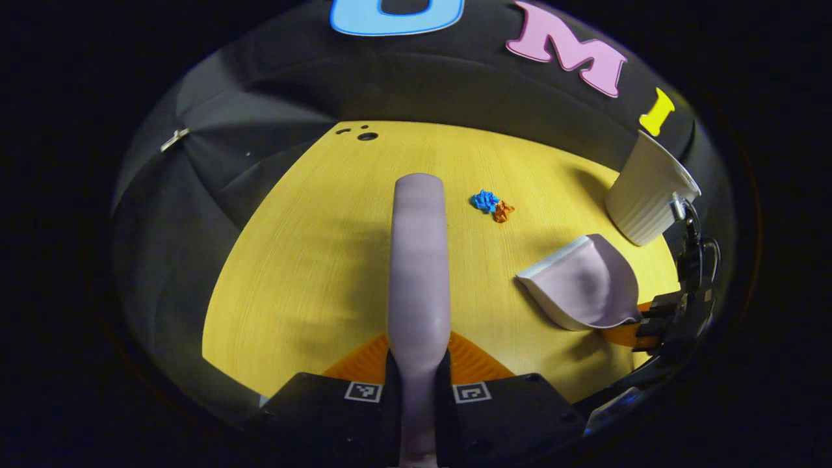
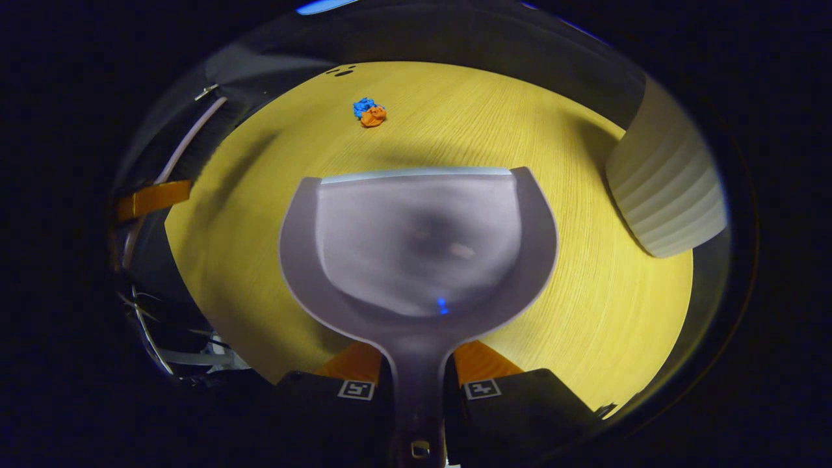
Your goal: Pick up the small broom and dustpan from the desktop, sweep the trash into the dustpan with the broom, and then empty the trash into the garbage bin.
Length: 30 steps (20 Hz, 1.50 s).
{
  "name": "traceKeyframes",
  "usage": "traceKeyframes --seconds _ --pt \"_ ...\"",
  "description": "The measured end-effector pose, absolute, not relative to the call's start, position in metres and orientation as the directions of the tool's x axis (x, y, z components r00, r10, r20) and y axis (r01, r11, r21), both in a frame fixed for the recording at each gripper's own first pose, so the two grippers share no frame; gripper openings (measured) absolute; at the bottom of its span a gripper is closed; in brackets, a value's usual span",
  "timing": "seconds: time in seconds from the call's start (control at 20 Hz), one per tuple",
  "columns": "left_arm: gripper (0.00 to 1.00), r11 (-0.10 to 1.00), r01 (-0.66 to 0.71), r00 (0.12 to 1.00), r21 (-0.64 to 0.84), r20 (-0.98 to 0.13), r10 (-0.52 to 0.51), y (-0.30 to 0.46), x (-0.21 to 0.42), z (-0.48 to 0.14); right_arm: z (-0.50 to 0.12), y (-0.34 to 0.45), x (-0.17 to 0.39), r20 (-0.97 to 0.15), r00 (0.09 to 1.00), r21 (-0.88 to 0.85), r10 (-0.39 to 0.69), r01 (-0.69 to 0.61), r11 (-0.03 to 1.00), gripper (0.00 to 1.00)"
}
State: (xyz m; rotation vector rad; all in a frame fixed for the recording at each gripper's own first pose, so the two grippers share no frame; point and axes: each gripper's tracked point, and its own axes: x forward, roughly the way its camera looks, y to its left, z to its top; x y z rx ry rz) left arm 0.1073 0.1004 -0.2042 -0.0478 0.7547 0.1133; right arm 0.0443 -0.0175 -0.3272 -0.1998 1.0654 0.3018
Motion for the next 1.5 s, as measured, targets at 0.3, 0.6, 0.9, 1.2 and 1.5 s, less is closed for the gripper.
traceKeyframes --seconds 0.3,0.6,0.9,1.2,1.5 --pt "0.25 0.998 -0.016 0.679 0.061 -0.732 0.056 0.105 0.178 -0.213 -0.303 -0.046 0.066 -0.858 0.488 -0.051 0.158 -0.387 0.921 0.34" --pt "0.25 0.975 0.117 0.634 0.191 -0.770 0.075 0.116 0.246 -0.216 -0.306 -0.063 0.069 -0.877 0.449 -0.044 0.172 -0.431 0.901 0.35" --pt "0.25 0.879 0.343 0.597 0.330 -0.799 0.066 0.118 0.297 -0.221 -0.312 -0.062 0.061 -0.891 0.408 -0.027 0.197 -0.483 0.875 0.35" --pt "0.25 0.761 0.563 0.542 0.321 -0.839 -0.047 0.085 0.306 -0.226 -0.319 -0.067 0.058 -0.899 0.391 -0.026 0.199 -0.500 0.866 0.35" --pt "0.27 0.696 0.689 0.413 0.202 -0.899 -0.148 0.030 0.275 -0.243 -0.323 -0.066 0.059 -0.898 0.393 -0.034 0.199 -0.511 0.859 0.35"
